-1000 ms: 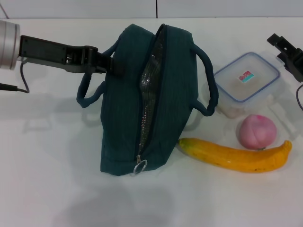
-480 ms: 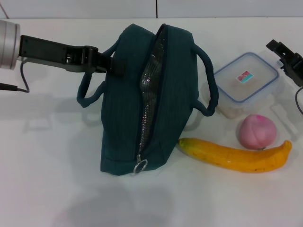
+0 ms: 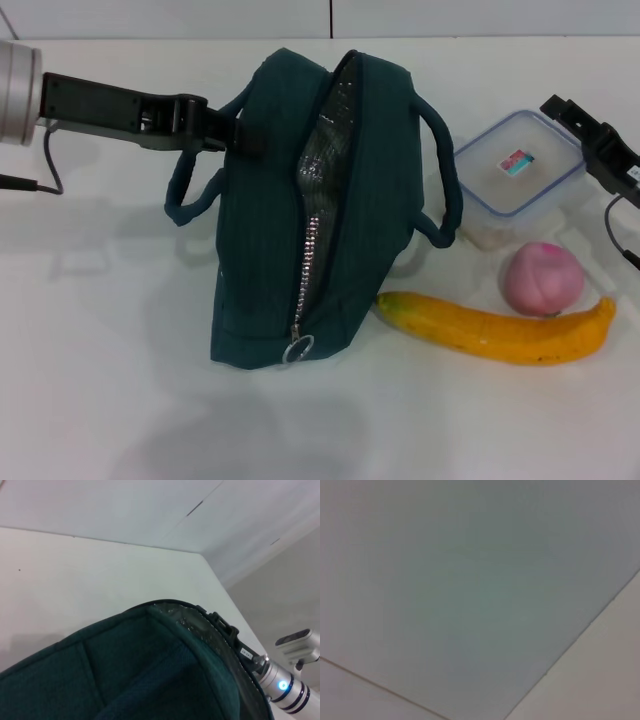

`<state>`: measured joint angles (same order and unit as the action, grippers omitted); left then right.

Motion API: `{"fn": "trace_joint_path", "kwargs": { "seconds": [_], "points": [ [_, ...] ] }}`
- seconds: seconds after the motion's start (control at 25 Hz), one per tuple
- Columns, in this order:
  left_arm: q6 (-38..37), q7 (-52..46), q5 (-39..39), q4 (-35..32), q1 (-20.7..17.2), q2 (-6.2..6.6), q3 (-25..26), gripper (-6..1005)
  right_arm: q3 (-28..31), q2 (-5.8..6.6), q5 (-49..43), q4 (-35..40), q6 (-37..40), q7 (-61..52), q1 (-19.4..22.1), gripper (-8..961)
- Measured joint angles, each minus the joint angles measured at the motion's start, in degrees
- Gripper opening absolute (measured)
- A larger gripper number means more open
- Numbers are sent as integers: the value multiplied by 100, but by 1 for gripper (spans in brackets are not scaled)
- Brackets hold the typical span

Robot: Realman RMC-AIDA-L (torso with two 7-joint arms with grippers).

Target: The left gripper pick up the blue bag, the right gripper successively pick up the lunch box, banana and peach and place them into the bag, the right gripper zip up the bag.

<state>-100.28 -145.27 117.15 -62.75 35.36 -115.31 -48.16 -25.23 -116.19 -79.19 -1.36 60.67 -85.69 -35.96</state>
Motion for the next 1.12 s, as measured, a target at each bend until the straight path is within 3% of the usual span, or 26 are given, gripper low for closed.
{"fn": "trace_joint_path", "kwargs": {
  "seconds": [0.56, 1.12],
  "points": [
    [6, 59, -9, 0, -35, 0, 0, 64, -83, 0, -116, -460, 635, 0, 17, 754],
    [-2, 80, -9, 0, -38, -37, 0, 64, -3, 3, -94, -207, 426, 0, 41, 736]
  ]
}}
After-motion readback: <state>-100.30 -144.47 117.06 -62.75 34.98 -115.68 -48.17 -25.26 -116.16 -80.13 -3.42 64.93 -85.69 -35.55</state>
